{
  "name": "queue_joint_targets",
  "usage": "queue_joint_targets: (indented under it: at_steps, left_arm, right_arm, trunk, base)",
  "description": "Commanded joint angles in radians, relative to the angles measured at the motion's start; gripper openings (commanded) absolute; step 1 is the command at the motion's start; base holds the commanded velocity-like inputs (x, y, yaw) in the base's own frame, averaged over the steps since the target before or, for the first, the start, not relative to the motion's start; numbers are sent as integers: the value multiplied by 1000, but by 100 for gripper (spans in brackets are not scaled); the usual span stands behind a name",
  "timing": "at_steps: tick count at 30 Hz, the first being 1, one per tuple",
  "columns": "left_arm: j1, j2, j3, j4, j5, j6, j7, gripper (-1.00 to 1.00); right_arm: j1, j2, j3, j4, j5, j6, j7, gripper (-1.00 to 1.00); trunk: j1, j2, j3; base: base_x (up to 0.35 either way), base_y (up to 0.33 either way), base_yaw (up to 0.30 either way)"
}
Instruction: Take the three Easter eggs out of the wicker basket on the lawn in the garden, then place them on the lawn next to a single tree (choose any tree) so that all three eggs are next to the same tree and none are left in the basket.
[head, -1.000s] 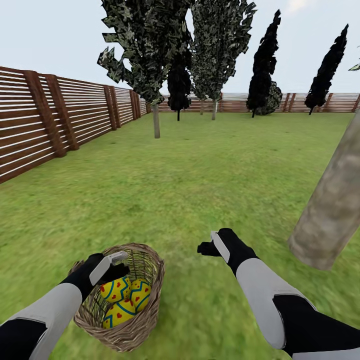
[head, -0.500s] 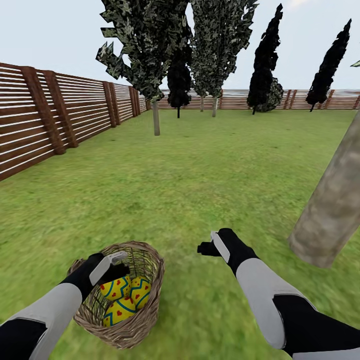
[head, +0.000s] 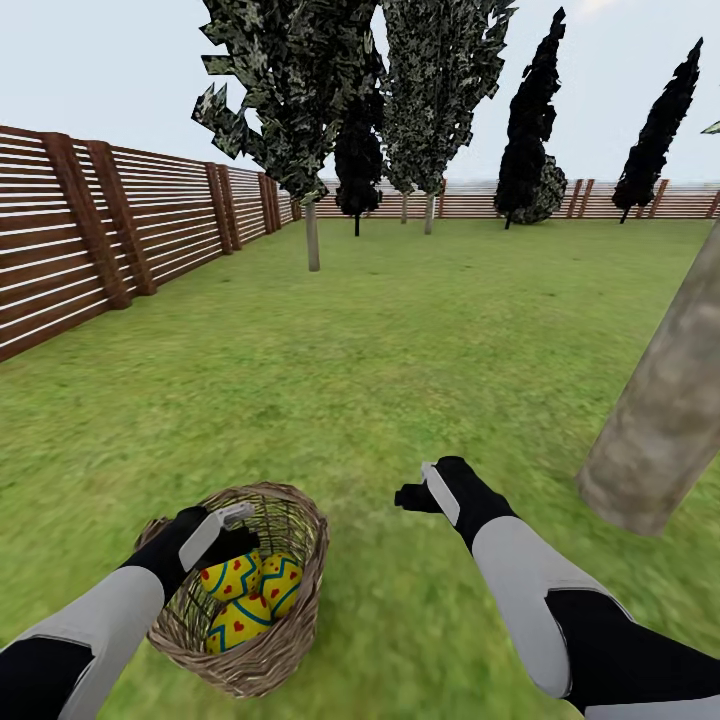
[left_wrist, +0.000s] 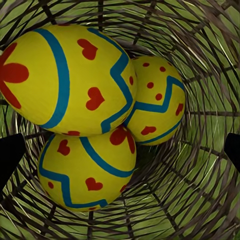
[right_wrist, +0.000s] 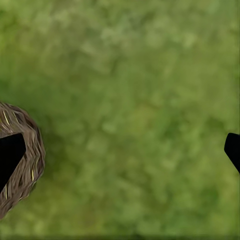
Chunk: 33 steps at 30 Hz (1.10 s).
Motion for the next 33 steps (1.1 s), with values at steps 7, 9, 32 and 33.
queue_joint_targets:
  at_steps: [7, 9, 32, 33]
  left_arm:
    - [0, 1, -8, -2, 11, 3, 8, 100]
    - [0, 1, -8, -2, 11, 3, 8, 100]
    - [0, 1, -6, -4, 11, -2, 9, 100]
    - [0, 1, -6, -4, 11, -2, 9, 100]
  right_arm:
    - [0, 1, -6, -1, -9, 3, -8, 100]
    - [0, 1, -6, -1, -9, 3, -8, 100]
    - [0, 1, -6, 0, -9, 3, -8, 100]
    - [0, 1, -6, 0, -9, 3, -8, 100]
  trunk:
    - [2, -1, -16]
    - [2, -1, -16]
    - [3, -2, -32]
    - [3, -2, -32]
  base:
    - [0, 0, 0]
    - [0, 0, 0]
    - [0, 0, 0]
    - [0, 0, 0]
